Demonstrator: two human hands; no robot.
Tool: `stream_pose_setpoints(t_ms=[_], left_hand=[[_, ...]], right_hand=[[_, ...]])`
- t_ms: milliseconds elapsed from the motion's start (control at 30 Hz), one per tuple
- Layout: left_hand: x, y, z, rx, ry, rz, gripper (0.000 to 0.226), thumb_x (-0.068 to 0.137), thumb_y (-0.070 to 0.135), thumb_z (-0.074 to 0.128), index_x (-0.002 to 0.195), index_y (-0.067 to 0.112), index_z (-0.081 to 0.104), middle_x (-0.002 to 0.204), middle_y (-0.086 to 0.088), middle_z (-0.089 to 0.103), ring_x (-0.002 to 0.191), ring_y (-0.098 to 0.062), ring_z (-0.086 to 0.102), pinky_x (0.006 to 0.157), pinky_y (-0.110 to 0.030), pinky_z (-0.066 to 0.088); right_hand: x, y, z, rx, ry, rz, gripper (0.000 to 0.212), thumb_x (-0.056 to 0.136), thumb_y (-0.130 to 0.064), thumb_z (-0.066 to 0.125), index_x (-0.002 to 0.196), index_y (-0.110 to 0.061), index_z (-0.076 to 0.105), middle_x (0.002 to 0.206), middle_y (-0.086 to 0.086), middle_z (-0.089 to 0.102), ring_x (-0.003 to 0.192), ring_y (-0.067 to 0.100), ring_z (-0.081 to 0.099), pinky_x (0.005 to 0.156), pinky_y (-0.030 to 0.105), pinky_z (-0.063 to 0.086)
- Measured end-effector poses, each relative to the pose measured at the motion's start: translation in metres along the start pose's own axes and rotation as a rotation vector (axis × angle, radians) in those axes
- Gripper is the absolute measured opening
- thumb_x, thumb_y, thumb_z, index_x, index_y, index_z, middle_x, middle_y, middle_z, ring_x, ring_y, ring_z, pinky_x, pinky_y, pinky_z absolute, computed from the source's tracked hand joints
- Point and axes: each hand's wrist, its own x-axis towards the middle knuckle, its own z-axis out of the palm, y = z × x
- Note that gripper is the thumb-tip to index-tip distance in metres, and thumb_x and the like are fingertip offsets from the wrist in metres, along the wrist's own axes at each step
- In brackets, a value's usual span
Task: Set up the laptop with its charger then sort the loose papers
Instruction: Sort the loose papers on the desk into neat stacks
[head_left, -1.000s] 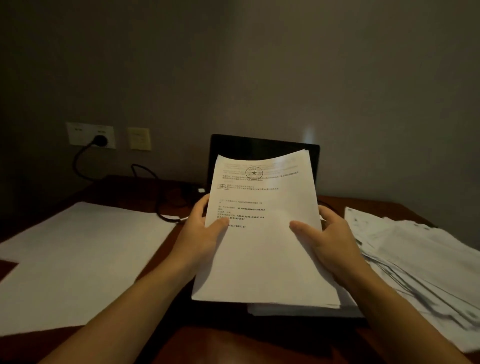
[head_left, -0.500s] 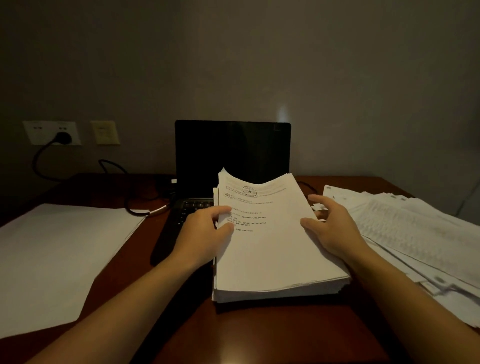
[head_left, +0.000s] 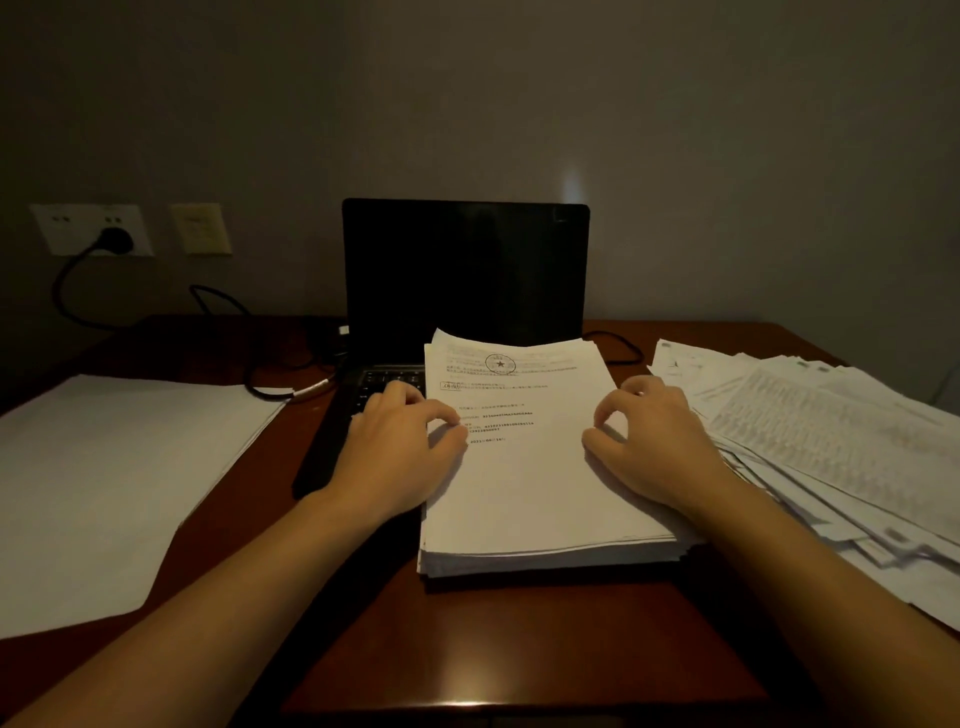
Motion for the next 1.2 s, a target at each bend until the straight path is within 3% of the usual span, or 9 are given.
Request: stream_pose_setpoints(t_ms=[200,367,500,567,667,833,967,1067,1200], left_hand=[[-0.004,-0.021,-0.021,0.019,-0.011,-0.047,0.048,0.099,0.055,0.046,0.142,0.036,0.047,0.155,0.002,0.031,0.147,-0.019,0.021,0.117,-0.045,0.022],[-0.018,-0.071,-0.053,0.069,-0.026,-0.105,0.048,0.097,0.052,0.053,0.143,0.037,0.046,0.155,0.003,0.032,0.147,-0.017,0.022,0.116,-0.046,0.024],[-0.035,-0.125,-0.082,0.111,-0.048,-0.181,0.045,0.095,0.051,0.056,0.138,0.039,0.050,0.152,0.004,0.037,0.144,-0.018,0.026,0.114,-0.048,0.029],[-0.044,-0.153,-0.095,0.124,-0.052,-0.243,0.045,0.094,0.053,0.056,0.137,0.040,0.051,0.154,0.004,0.037,0.147,-0.020,0.022,0.116,-0.053,0.026],[-0.059,-0.198,-0.117,0.164,-0.067,-0.354,0.046,0.095,0.054,0.054,0.139,0.040,0.049,0.159,0.006,0.033,0.152,-0.023,0.011,0.120,-0.058,0.014],[-0.080,-0.265,-0.151,0.147,-0.053,-0.566,0.055,0.094,0.064,0.049,0.144,0.039,0.045,0.159,0.005,0.032,0.151,-0.025,0.016,0.119,-0.058,0.011],[-0.089,-0.285,-0.150,0.222,-0.174,-0.575,0.065,0.094,0.070,0.040,0.151,0.039,0.034,0.161,0.000,0.028,0.148,-0.028,0.024,0.119,-0.056,0.017],[-0.077,-0.297,-0.162,0.131,-0.077,-0.686,0.060,0.094,0.063,0.049,0.147,0.036,0.042,0.154,-0.005,0.038,0.140,-0.032,0.036,0.113,-0.050,0.030],[-0.063,-0.325,-0.181,0.191,-0.037,-0.856,0.068,0.092,0.060,0.054,0.148,0.023,0.041,0.149,-0.011,0.043,0.138,-0.035,0.037,0.113,-0.049,0.030]], right_hand=[[-0.003,-0.050,-0.001,0.138,0.024,-0.189,0.021,0.096,-0.040,0.060,0.110,-0.026,0.069,0.144,-0.004,0.049,0.135,0.015,0.037,0.110,0.035,0.034],[-0.004,-0.121,0.012,0.253,0.032,-0.333,0.018,0.098,-0.035,0.059,0.109,-0.024,0.068,0.128,-0.006,0.058,0.118,0.009,0.049,0.095,0.020,0.035],[-0.005,-0.188,0.026,0.389,-0.070,-0.431,0.016,0.099,-0.030,0.060,0.108,-0.023,0.069,0.104,-0.010,0.063,0.096,0.004,0.059,0.080,0.018,0.048],[-0.004,-0.220,0.036,0.424,-0.143,-0.457,0.015,0.099,-0.030,0.059,0.108,-0.024,0.070,0.101,-0.010,0.066,0.095,0.006,0.062,0.079,0.022,0.051],[-0.002,-0.262,0.054,0.447,-0.260,-0.465,0.018,0.100,-0.030,0.058,0.110,-0.021,0.070,0.104,-0.008,0.067,0.094,0.004,0.062,0.074,0.017,0.047],[0.012,-0.313,0.086,0.385,-0.447,-0.439,0.017,0.099,-0.033,0.059,0.111,-0.025,0.068,0.112,-0.007,0.067,0.105,0.010,0.064,0.082,0.022,0.052],[0.008,-0.336,0.111,0.144,-0.535,-0.570,0.053,0.097,-0.057,0.051,0.142,-0.030,0.048,0.147,-0.004,0.050,0.131,0.016,0.050,0.104,0.033,0.044],[-0.002,-0.341,0.127,-0.087,-0.472,-0.651,0.070,0.092,-0.075,0.031,0.151,-0.037,0.031,0.160,-0.004,0.032,0.145,0.021,0.033,0.119,0.052,0.029],[-0.010,-0.339,0.129,-0.126,-0.414,-0.666,0.086,0.082,-0.082,0.010,0.154,-0.037,0.024,0.161,-0.002,0.028,0.147,0.021,0.028,0.120,0.049,0.026]])
